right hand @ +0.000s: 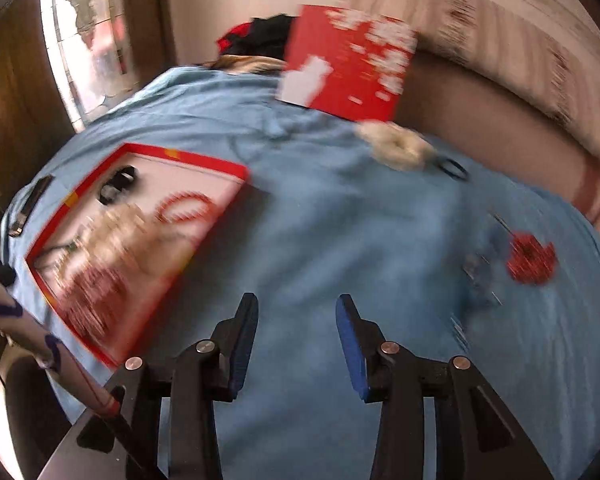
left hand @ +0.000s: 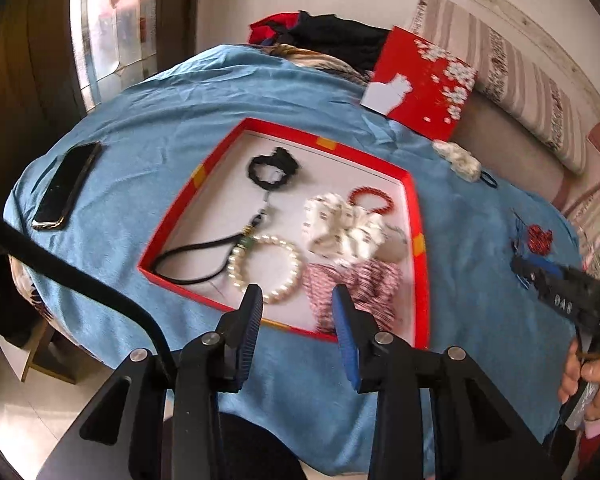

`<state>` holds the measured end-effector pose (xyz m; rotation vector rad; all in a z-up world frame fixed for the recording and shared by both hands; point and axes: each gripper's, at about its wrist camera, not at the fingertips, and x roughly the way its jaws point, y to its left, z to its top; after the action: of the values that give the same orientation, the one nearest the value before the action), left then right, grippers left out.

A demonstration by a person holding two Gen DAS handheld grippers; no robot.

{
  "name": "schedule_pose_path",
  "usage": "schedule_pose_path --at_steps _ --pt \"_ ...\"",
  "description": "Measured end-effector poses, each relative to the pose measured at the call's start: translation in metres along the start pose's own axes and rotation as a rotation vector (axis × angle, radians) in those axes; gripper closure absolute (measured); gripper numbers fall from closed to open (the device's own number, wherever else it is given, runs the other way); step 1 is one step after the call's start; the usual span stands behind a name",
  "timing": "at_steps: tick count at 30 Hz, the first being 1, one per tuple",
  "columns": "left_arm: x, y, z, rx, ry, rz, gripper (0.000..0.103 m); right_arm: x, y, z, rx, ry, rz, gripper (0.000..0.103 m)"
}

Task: Organize jewelry
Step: 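Move both grippers open toward the blue striped watch and red polka-dot scrunchie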

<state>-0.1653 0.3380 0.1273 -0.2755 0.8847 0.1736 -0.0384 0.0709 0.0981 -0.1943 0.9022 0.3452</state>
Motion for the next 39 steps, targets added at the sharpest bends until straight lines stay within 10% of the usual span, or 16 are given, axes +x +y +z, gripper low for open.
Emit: schedule_pose_path --at_steps 13,29,32,39 --pt "0.01 -0.113 -0.027 0.204 0.069 -0.1 0.06 -0.021 -0.163 -0.087 0.334 0.053 -0.126 0.058" --pt "0.057 -0.181 -0.059 0.313 0.194 -0.129 0.059 0.051 -0.147 -0.027 0.246 0.046 -0.05 0.048" --pt "0.063 -0.177 -0.06 0.301 0.208 -0.119 0.059 0.073 -0.148 -0.022 0.257 0.099 -0.057 0.086" --pt "0.069 -0.166 -0.056 0.265 0.223 -0.108 0.06 0.05 -0.131 -0.04 0.305 0.092 0.164 0.088"
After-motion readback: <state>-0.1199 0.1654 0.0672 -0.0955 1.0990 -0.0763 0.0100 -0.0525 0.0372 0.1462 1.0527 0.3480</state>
